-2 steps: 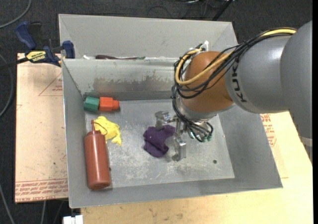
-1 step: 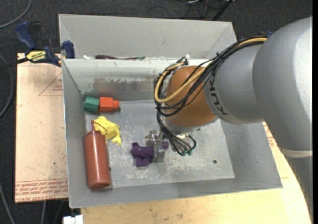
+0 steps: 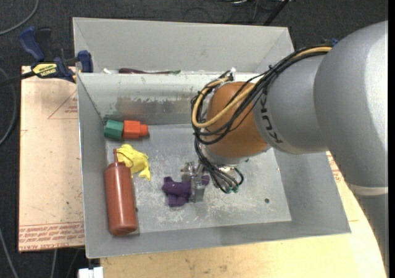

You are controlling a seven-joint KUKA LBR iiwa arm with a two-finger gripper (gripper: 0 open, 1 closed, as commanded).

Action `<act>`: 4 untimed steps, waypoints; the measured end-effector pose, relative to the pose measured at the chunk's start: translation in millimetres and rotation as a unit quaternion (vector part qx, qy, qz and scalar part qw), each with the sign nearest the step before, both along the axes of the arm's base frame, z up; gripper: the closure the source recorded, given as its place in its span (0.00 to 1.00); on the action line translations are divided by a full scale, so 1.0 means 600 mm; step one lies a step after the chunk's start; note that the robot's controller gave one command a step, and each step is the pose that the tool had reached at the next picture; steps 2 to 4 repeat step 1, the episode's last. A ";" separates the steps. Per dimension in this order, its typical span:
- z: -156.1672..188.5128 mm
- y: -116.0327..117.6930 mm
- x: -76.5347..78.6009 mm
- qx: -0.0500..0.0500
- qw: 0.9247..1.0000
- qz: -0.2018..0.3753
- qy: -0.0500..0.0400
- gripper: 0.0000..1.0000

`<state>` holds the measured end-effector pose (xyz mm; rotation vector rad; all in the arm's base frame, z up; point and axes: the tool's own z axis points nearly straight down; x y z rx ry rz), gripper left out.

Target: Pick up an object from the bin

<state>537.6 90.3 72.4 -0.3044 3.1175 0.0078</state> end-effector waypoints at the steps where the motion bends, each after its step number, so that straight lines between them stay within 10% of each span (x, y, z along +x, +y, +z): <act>1: 0.247 0.031 0.015 0.001 1.000 0.023 -0.006 1.00; 4: 0.247 0.031 0.015 0.001 1.000 0.023 -0.006 1.00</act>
Offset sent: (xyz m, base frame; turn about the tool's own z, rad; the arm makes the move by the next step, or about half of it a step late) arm 0.0000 0.0000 0.0000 0.0000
